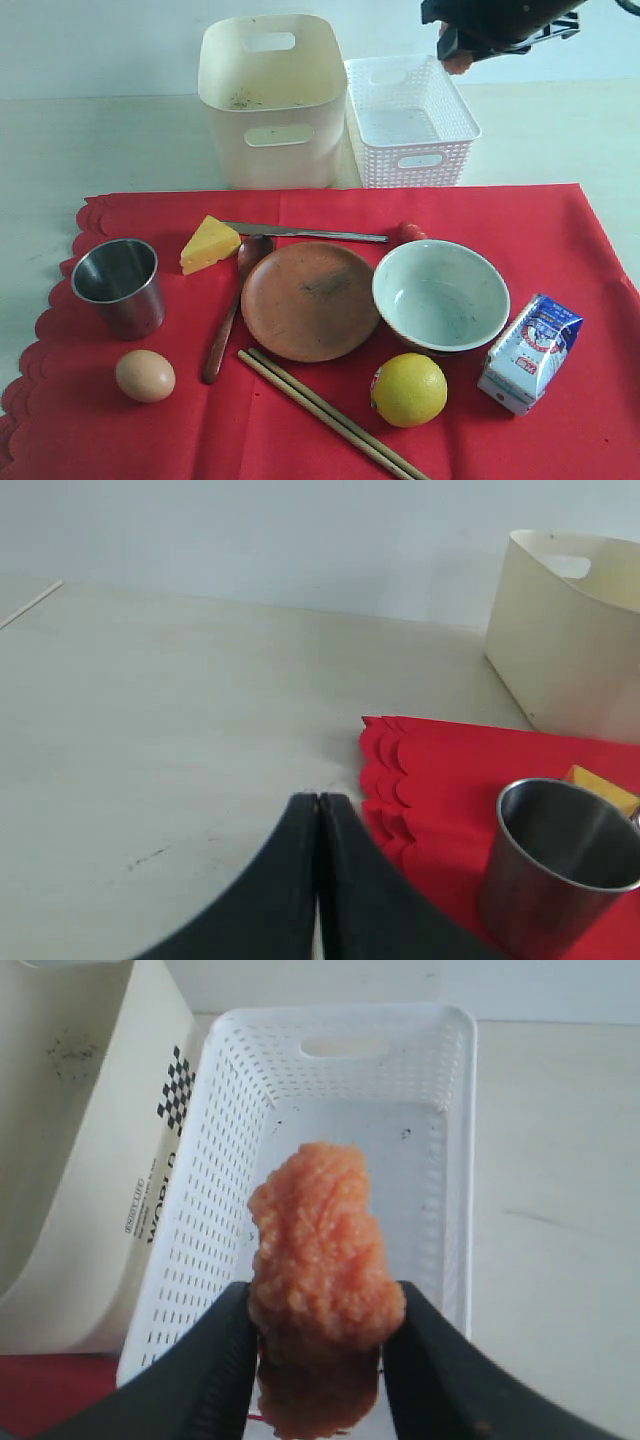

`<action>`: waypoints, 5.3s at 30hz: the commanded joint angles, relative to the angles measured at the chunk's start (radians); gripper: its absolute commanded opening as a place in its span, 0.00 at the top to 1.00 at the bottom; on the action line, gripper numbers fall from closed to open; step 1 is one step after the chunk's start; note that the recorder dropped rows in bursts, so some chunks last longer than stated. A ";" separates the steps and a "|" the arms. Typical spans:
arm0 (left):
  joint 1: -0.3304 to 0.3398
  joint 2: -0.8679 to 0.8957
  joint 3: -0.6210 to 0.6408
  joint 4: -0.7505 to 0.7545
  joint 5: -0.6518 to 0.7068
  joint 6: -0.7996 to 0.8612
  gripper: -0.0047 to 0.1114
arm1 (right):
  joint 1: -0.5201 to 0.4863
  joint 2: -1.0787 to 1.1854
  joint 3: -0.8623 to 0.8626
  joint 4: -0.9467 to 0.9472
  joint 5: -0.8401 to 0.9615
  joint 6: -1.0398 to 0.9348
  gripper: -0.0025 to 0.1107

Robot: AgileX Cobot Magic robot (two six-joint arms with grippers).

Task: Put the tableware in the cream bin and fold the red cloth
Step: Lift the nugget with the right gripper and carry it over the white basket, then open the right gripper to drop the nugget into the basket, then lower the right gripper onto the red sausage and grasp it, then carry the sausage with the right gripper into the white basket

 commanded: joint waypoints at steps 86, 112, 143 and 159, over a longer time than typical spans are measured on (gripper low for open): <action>-0.007 -0.006 0.003 -0.001 -0.003 -0.002 0.95 | 0.000 -0.176 0.058 -0.026 0.475 -0.034 0.50; -0.006 -0.006 0.003 -0.001 -0.003 -0.004 0.95 | 0.174 -0.074 0.202 -0.102 0.334 -0.040 0.50; -0.006 -0.006 0.003 -0.001 -0.003 -0.002 0.95 | 0.174 0.134 0.200 -0.122 0.257 0.021 0.50; -0.006 -0.006 0.003 -0.001 -0.003 -0.002 0.95 | 0.174 0.130 0.198 -0.157 0.239 0.021 0.98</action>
